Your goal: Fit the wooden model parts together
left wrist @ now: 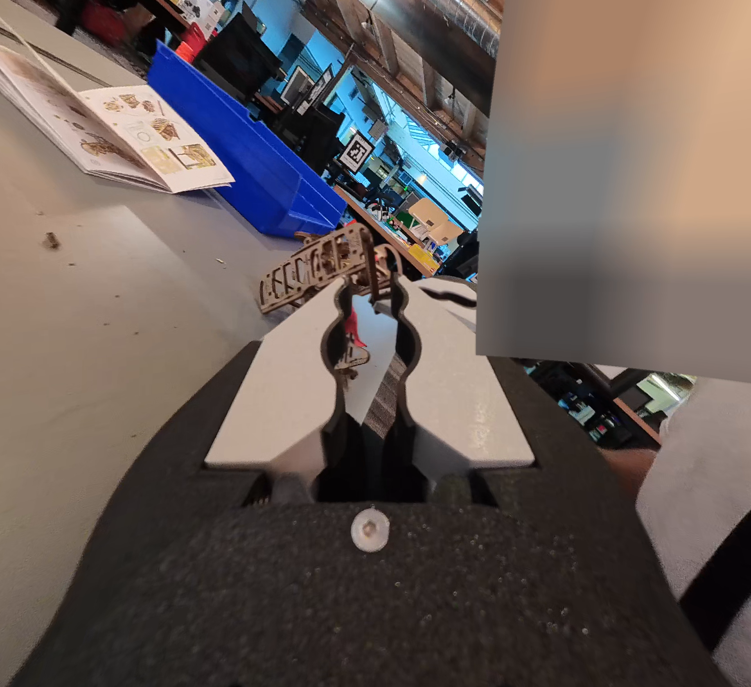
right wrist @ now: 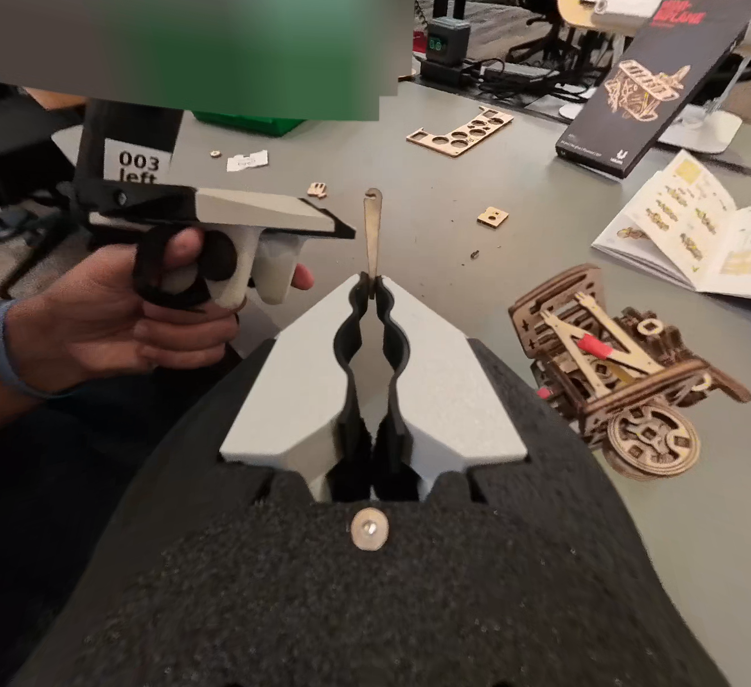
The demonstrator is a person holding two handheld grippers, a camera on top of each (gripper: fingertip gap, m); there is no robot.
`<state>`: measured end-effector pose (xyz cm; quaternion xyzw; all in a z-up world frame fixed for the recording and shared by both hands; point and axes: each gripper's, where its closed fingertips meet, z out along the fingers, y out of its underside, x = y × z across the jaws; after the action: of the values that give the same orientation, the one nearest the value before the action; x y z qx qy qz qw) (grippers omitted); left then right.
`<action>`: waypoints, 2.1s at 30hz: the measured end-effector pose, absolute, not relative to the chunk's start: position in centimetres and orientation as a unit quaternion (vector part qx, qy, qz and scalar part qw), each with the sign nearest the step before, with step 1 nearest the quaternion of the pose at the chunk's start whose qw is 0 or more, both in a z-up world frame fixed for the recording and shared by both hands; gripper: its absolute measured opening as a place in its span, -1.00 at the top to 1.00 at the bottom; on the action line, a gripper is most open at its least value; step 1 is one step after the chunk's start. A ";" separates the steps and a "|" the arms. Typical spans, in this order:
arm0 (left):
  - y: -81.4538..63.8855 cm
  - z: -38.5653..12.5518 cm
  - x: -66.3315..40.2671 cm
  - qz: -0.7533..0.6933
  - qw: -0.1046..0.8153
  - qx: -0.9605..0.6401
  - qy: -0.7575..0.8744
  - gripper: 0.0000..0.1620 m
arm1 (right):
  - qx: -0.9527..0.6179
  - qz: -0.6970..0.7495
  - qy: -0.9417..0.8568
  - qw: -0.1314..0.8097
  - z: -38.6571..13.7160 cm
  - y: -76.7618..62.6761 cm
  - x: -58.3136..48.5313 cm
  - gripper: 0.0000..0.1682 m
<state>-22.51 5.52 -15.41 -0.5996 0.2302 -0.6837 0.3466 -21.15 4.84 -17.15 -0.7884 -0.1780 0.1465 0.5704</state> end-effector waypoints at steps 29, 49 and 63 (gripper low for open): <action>-1.8 -11.7 -19.5 -0.650 0.369 -0.519 0.415 0.99 | -0.701 0.461 -0.316 0.443 -11.2 -0.7 -20.8 0.97; 5.1 -18.3 -13.6 -0.376 0.461 -0.508 0.623 0.38 | -0.720 0.414 -0.068 0.552 -11.8 0.5 -6.3 0.98; 5.1 -19.5 -11.9 -0.430 0.414 -0.452 0.663 0.22 | -0.742 0.366 0.038 0.561 -13.4 3.3 -4.2 0.97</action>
<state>-11.90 5.09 -19.51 -0.4522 0.6630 -0.4299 0.4137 -4.25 3.30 -13.35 -0.7418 0.0376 0.3661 0.5605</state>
